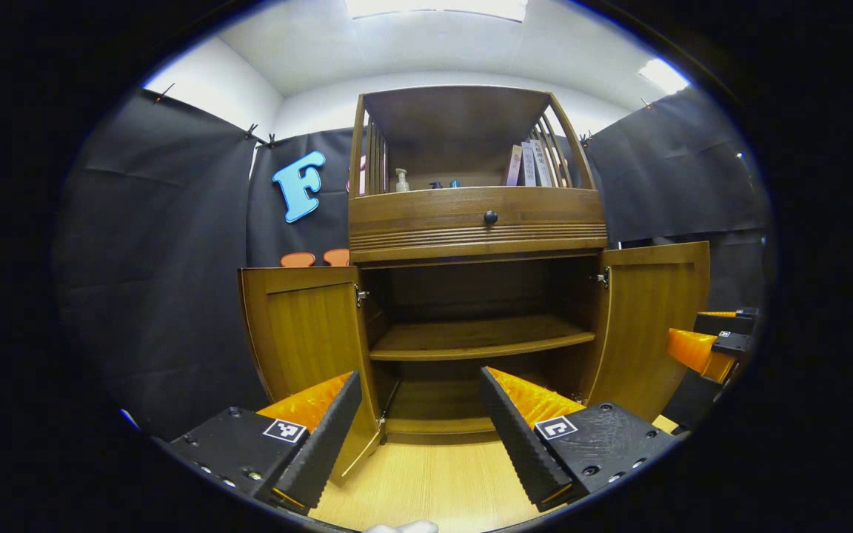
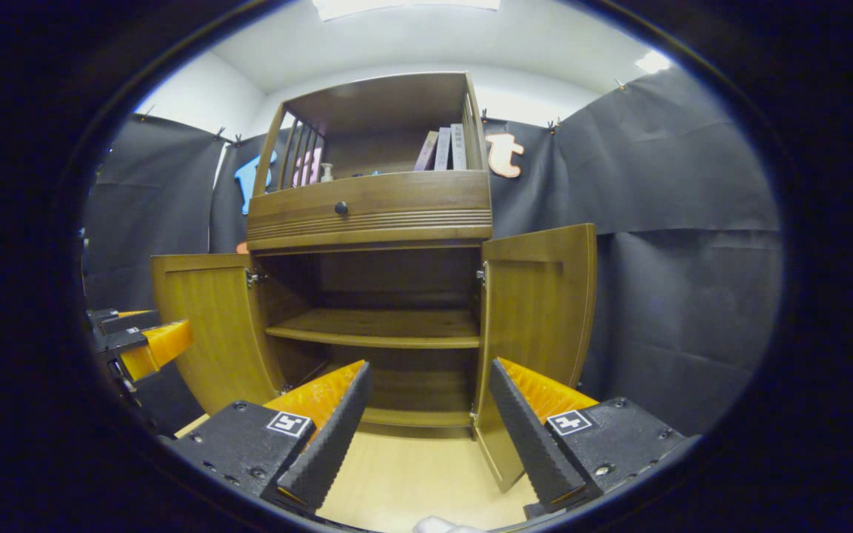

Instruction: Open the right door of the double-door shoe cabinet with the right hand, and open the left door with the left hand.

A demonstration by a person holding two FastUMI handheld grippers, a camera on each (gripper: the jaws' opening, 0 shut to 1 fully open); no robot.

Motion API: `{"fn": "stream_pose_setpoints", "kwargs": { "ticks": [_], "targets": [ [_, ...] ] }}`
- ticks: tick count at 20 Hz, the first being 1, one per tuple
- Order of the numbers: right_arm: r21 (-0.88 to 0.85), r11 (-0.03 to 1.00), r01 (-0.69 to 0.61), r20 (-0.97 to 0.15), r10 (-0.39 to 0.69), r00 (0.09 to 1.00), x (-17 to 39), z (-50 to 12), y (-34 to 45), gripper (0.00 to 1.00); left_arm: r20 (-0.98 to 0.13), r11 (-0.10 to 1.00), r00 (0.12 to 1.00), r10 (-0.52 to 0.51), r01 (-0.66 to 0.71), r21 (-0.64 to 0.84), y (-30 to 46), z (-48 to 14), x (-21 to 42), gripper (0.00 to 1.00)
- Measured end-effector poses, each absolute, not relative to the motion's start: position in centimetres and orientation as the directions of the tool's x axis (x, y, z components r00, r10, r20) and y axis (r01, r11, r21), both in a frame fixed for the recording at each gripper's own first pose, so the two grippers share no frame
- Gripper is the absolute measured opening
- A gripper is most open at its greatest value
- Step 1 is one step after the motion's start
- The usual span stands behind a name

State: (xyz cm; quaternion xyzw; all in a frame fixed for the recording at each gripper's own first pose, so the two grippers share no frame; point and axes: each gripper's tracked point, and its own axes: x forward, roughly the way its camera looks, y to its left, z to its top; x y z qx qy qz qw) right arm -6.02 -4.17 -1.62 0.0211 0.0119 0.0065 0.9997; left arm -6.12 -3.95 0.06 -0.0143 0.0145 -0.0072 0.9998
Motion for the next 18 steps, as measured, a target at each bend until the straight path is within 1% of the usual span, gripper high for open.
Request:
{"fn": "stream_pose_setpoints", "kwargs": {
  "ticks": [1,2,3,4,6,7,18],
  "targets": [
    [0.041,0.999,-0.010,-0.023,0.011,1.000,-5.96,-1.61,-4.22,1.00,-0.029,0.999,0.999,-0.016,0.015,-0.030,-3.88,0.05,-6.10,0.96],
    [0.040,0.999,-0.009,-0.023,0.010,1.000,-5.97,-1.55,-4.18,0.99,-0.030,0.999,0.999,-0.016,0.016,-0.029,-3.84,0.05,-6.14,0.96],
    [0.037,0.999,-0.008,-0.022,0.009,1.000,-6.04,-1.56,-4.12,0.99,-0.029,0.999,0.999,-0.016,0.015,-0.028,-3.82,0.03,-6.11,0.96],
    [0.035,0.999,-0.006,-0.021,0.007,1.000,-6.09,-1.54,-4.13,0.99,-0.029,0.999,0.999,-0.015,0.014,-0.028,-3.85,0.01,-6.13,1.00],
    [0.033,0.999,-0.004,-0.021,0.004,1.000,-6.15,-1.51,-4.08,0.99,-0.025,0.999,1.000,-0.015,0.014,-0.030,-3.85,0.18,-6.20,1.00],
    [0.033,0.999,-0.005,-0.021,0.005,1.000,-6.14,-1.53,-4.01,0.99,-0.023,1.000,1.000,-0.014,0.013,-0.028,-3.80,0.20,-6.20,0.96],
    [0.023,1.000,-0.008,-0.017,0.008,1.000,-6.12,-1.51,-3.30,1.00,-0.033,1.000,0.999,-0.001,0.000,-0.020,-3.44,-0.33,-6.13,0.96]
  ]
}}
